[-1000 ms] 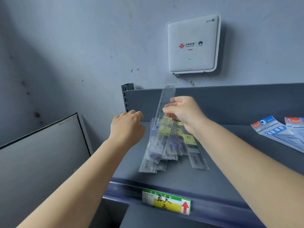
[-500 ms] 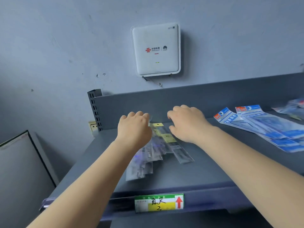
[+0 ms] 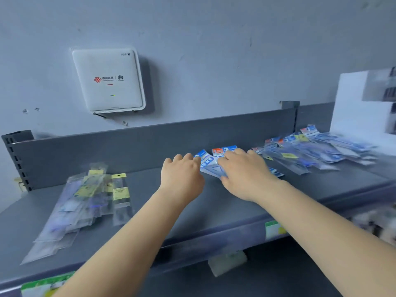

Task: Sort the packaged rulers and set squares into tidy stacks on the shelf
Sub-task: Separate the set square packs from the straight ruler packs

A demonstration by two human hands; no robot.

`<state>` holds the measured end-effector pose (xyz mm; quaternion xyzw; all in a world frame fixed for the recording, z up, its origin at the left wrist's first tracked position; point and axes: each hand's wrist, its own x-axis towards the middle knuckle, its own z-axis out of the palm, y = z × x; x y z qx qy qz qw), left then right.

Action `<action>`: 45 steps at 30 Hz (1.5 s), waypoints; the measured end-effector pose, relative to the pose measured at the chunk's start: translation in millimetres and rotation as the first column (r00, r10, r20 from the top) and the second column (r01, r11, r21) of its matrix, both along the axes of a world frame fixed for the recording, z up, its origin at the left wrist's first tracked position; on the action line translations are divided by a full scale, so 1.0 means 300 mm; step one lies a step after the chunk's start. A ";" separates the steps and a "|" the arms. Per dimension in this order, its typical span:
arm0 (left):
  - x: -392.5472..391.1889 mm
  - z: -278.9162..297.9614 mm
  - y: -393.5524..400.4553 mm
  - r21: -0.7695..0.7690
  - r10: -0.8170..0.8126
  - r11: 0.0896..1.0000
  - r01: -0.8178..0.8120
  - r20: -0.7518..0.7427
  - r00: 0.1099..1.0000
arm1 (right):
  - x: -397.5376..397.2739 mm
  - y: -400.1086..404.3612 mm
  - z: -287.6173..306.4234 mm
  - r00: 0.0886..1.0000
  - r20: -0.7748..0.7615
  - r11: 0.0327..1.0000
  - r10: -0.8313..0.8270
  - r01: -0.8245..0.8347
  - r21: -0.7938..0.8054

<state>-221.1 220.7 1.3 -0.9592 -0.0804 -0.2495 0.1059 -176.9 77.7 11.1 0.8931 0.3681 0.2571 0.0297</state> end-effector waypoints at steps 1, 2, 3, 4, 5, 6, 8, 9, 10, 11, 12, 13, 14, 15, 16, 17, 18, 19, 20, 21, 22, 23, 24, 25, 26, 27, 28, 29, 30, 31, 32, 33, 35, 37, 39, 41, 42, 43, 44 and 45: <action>0.024 -0.007 -0.056 -0.004 -0.010 1.000 0.010 -0.007 1.000 | 0.016 -0.057 -0.003 1.000 -0.012 1.000 -0.014 0.014 0.005; 0.046 -0.013 -0.111 -0.007 -0.018 1.000 0.018 -0.016 1.000 | 0.031 -0.114 -0.007 0.999 -0.023 1.000 -0.025 0.025 0.010; 0.068 -0.018 -0.163 -0.010 -0.027 1.000 0.027 -0.020 0.999 | 0.048 -0.168 -0.011 0.999 -0.034 0.999 -0.035 0.036 0.012; 0.091 -0.023 -0.215 -0.012 -0.038 0.999 0.038 -0.022 0.999 | 0.064 -0.222 -0.017 0.998 -0.045 0.999 -0.046 0.047 0.011; 0.112 -0.026 -0.264 -0.013 -0.050 0.999 0.050 -0.023 0.998 | 0.080 -0.274 -0.023 0.997 -0.056 0.998 -0.056 0.056 0.009; 0.132 -0.028 -0.311 -0.017 -0.063 0.998 0.062 -0.024 0.998 | 0.096 -0.324 -0.030 0.996 -0.064 0.998 -0.064 0.065 0.010; 0.172 -0.031 -0.396 -0.028 -0.088 0.996 0.087 -0.029 0.996 | 0.126 -0.417 -0.045 0.994 -0.074 0.996 -0.083 0.085 0.023; 0.192 -0.033 -0.436 -0.031 -0.099 0.995 0.098 -0.033 0.994 | 0.141 -0.460 -0.051 0.992 -0.084 0.995 -0.095 0.097 0.031; 0.213 -0.035 -0.472 -0.032 -0.110 0.994 0.109 -0.038 0.993 | 0.155 -0.499 -0.055 0.989 -0.098 0.993 -0.108 0.112 0.038; 0.235 -0.037 -0.506 -0.031 -0.121 0.992 0.119 -0.043 0.992 | 0.171 -0.536 -0.059 0.986 -0.112 0.991 -0.121 0.126 0.044; 0.257 -0.037 -0.537 -0.032 -0.132 0.991 0.130 -0.049 0.990 | 0.187 -0.570 -0.061 0.983 -0.124 0.989 -0.133 0.140 0.050; 0.281 -0.036 -0.566 -0.033 -0.143 0.989 0.141 -0.056 0.988 | 0.205 -0.601 -0.063 0.980 -0.132 0.987 -0.146 0.154 0.055; 0.305 -0.035 -0.594 -0.034 -0.155 0.988 0.153 -0.067 0.986 | 0.223 -0.631 -0.066 0.977 -0.139 0.984 -0.159 0.169 0.061; 0.331 -0.033 -0.619 -0.037 -0.167 0.986 0.164 -0.079 0.983 | 0.245 -0.659 -0.068 0.974 -0.147 0.980 -0.173 0.185 0.069; 0.358 -0.029 -0.643 -0.041 -0.180 0.983 0.177 -0.089 0.980 | 0.266 -0.686 -0.070 0.969 -0.159 0.976 -0.187 0.201 0.079; 0.385 -0.025 -0.666 -0.046 -0.192 0.981 0.189 -0.097 0.977 | 0.289 -0.712 -0.073 0.964 -0.171 0.972 -0.202 0.219 0.090; 0.414 -0.021 -0.687 -0.049 -0.203 0.979 0.199 -0.103 0.974 | 0.312 -0.737 -0.077 0.960 -0.181 0.967 -0.215 0.235 0.098; 0.444 -0.016 -0.707 -0.048 -0.213 0.977 0.209 -0.111 0.971 | 0.336 -0.762 -0.079 0.955 -0.189 0.963 -0.226 0.249 0.105; 0.477 -0.011 -0.727 -0.049 -0.225 0.974 0.221 -0.120 0.967 | 0.360 -0.788 -0.081 0.951 -0.199 0.958 -0.238 0.263 0.112; 0.510 -0.005 -0.746 -0.055 -0.240 0.971 0.234 -0.133 0.962 | 0.386 -0.811 -0.082 0.945 -0.211 0.953 -0.250 0.279 0.120; 0.544 0.001 -0.764 -0.065 -0.257 0.966 0.250 -0.142 0.956 | 0.414 -0.834 -0.084 0.940 -0.219 0.947 -0.261 0.294 0.129; 0.582 0.008 -0.784 -0.074 -0.276 0.961 0.268 -0.145 0.950 | 0.446 -0.857 -0.085 0.936 -0.222 0.942 -0.272 0.306 0.137; 0.621 0.018 -0.803 -0.079 -0.294 0.955 0.286 -0.143 0.945 | 0.478 -0.878 -0.083 0.932 -0.226 0.936 -0.283 0.320 0.147; 0.658 0.028 -0.824 -0.081 -0.310 0.950 0.302 -0.140 0.940 | 0.511 -0.898 -0.082 0.925 -0.241 0.929 -0.292 0.335 0.158; 0.695 0.037 -0.845 -0.076 -0.324 0.946 0.316 -0.137 0.936 | 0.544 -0.918 -0.079 0.919 -0.259 0.922 -0.298 0.348 0.172; 0.731 0.044 -0.865 -0.061 -0.334 0.943 0.328 -0.134 0.933 | 0.578 -0.937 -0.075 0.913 -0.273 0.914 -0.302 0.359 0.187; 0.768 0.050 -0.883 -0.041 -0.339 0.941 0.337 -0.142 0.930 | 0.612 -0.954 -0.069 0.908 -0.285 0.908 -0.306 0.369 0.200; 0.805 0.054 -0.900 -0.026 -0.341 0.940 0.341 -0.157 0.927 | 0.646 -0.971 -0.062 0.901 -0.303 0.900 -0.310 0.380 0.211; 0.842 0.054 -0.912 -0.023 -0.340 0.940 0.341 -0.175 0.924 | 0.678 -0.986 -0.054 0.894 -0.321 0.892 -0.312 0.392 0.224; 0.880 0.053 -0.923 -0.033 -0.341 0.939 0.341 -0.195 0.920 | 0.712 -1.001 -0.049 0.886 -0.340 0.883 -0.316 0.405 0.235; 0.915 0.050 -0.932 -0.050 -0.340 0.940 0.337 -0.215 0.916 | 0.745 -1.015 -0.043 0.878 -0.355 0.876 -0.320 0.417 0.242; 0.948 0.048 -0.940 -0.068 -0.334 0.942 0.328 -0.238 0.912 | 0.778 -1.027 -0.041 0.871 -0.371 0.870 -0.323 0.427 0.245; 1.008 0.042 -0.950 -0.101 -0.313 0.950 0.296 -0.284 0.907 | 0.839 -1.047 -0.039 0.856 -0.404 0.865 -0.323 0.440 0.241; 1.061 0.030 -0.959 -0.151 -0.289 0.956 0.252 -0.328 0.899 | 0.890 -1.060 -0.039 0.841 -0.436 0.867 -0.321 0.446 0.222; 1.110 0.012 -0.968 -0.228 -0.284 0.950 0.214 -0.340 0.896 | 0.939 -1.069 -0.035 0.825 -0.467 0.872 -0.319 0.448 0.197; 1.146 -0.005 -0.981 -0.293 -0.261 0.942 0.167 -0.320 0.911 | 0.984 -1.071 -0.036 0.806 -0.498 0.885 -0.321 0.442 0.146; 1.162 -0.011 -0.988 -0.332 -0.238 0.934 0.132 -0.304 0.922 | 1.004 -1.072 -0.041 0.797 -0.515 0.893 -0.315 0.432 0.122; 1.180 -0.018 -0.993 -0.383 -0.217 0.919 0.095 -0.288 0.933 | 1.021 -1.073 -0.049 0.786 -0.540 0.899 -0.302 0.423 0.112; 1.197 -0.020 -0.996 -0.448 -0.200 0.892 0.059 -0.276 0.940 | 1.034 -1.072 -0.058 0.777 -0.563 0.904 -0.281 0.411 0.117; 1.215 -0.022 -0.999 -0.526 -0.193 0.850 0.027 -0.265 0.945 | 1.045 -1.073 -0.067 0.772 -0.581 0.906 -0.259 0.402 0.132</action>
